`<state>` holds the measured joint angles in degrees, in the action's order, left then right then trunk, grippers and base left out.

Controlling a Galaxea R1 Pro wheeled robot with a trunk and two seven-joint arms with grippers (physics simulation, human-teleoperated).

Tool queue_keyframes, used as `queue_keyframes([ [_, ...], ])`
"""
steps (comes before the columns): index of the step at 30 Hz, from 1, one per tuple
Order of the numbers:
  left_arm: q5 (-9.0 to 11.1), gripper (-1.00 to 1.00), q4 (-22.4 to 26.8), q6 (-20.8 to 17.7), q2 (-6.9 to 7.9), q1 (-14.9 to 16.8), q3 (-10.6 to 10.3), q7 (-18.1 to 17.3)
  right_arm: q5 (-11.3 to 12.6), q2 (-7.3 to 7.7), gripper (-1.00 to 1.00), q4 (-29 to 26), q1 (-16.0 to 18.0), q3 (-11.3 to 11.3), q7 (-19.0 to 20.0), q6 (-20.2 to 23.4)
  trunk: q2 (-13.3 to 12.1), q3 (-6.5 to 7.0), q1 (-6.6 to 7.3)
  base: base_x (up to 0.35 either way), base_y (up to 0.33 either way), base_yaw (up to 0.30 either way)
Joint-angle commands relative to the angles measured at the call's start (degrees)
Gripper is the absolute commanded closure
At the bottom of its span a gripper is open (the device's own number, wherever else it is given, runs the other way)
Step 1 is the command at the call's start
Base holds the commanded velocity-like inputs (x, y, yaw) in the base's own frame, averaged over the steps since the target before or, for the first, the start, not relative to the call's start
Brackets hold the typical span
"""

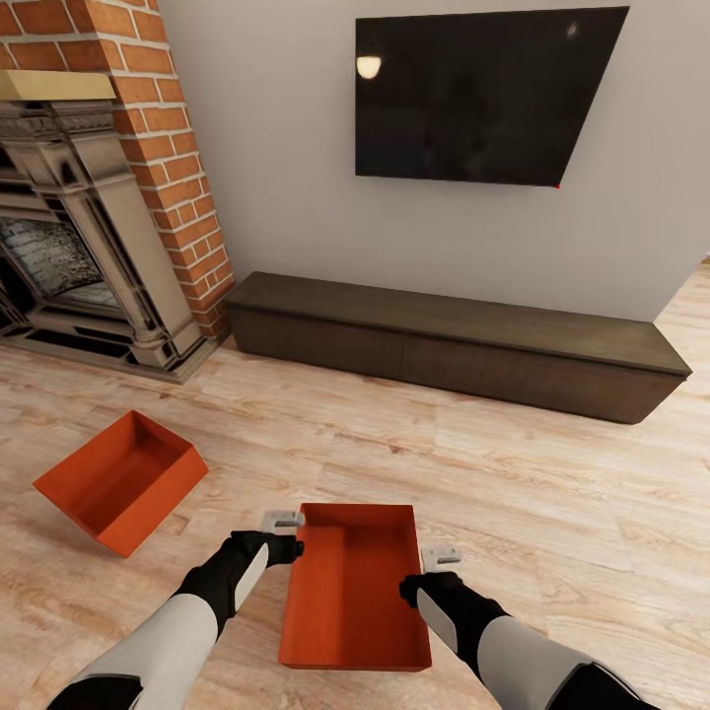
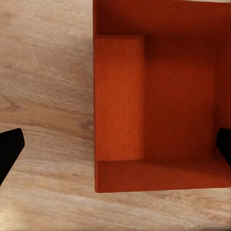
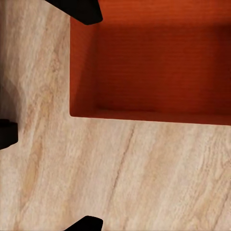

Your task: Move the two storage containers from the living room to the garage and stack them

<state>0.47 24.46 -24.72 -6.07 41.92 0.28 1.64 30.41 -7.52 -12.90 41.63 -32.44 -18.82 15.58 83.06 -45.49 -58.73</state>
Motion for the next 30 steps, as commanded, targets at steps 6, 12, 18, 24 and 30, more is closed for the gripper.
queue_keyframes([
  [6,0.06,-1.00,0.15,-0.32,0.06,0.01,0.13,0.13,0.35,0.01,-1.00,-0.12,0.03,-0.52,-0.35,0.27,0.02,-0.04,0.00,0.000,0.000,0.000],
  [12,0.06,-1.00,0.25,-0.29,0.10,0.01,0.16,0.12,0.35,0.03,-1.00,-0.87,0.03,-0.57,-0.20,0.14,0.02,-0.04,0.00,0.000,0.000,0.000],
  [18,0.29,-1.00,-0.32,-0.41,-0.05,0.01,0.07,0.12,0.40,0.14,-1.00,-0.82,0.03,-0.68,-0.38,-0.09,0.02,-0.04,0.00,0.000,0.000,0.000],
  [24,0.18,-1.00,-7.46,2.03,-0.12,0.01,-0.11,0.12,0.44,0.30,-1.00,-0.79,0.03,-0.70,-0.43,-0.11,0.02,-0.04,0.00,0.000,0.000,0.000],
  [30,0.17,-1.00,-11.15,6.19,-0.16,0.01,-0.14,0.17,0.44,0.39,-1.00,-0.29,0.03,-0.70,-0.43,-0.59,0.02,-0.04,0.00,0.000,0.000,0.000],
])
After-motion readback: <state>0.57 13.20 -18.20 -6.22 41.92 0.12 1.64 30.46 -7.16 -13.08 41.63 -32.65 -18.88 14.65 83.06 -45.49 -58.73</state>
